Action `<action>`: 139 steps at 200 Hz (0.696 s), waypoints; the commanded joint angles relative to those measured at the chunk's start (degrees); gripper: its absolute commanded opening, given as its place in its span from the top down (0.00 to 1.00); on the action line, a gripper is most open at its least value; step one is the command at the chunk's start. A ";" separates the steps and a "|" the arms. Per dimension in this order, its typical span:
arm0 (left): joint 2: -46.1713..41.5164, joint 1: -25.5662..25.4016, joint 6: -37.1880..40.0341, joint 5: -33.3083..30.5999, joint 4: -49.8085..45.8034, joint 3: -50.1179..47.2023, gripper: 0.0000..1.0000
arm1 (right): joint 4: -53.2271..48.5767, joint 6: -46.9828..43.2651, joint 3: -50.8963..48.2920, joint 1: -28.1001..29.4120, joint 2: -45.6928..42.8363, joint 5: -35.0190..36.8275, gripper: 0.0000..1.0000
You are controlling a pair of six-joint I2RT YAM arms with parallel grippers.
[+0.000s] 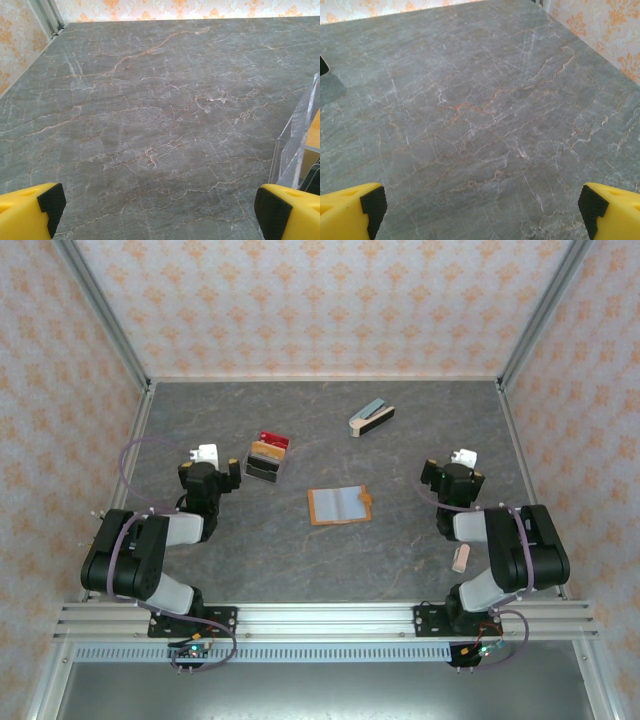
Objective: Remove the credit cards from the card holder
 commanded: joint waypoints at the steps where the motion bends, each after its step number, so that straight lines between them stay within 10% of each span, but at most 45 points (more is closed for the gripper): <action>1: 0.33 0.89 -0.54 0.15 0.02 1.44 0.00 | 1.17 -0.07 1.62 -0.18 0.22 -0.76 0.00; 139: 0.42 0.89 -0.52 0.38 -0.16 1.54 0.00 | 1.61 -0.18 1.38 -0.26 0.04 -0.87 0.00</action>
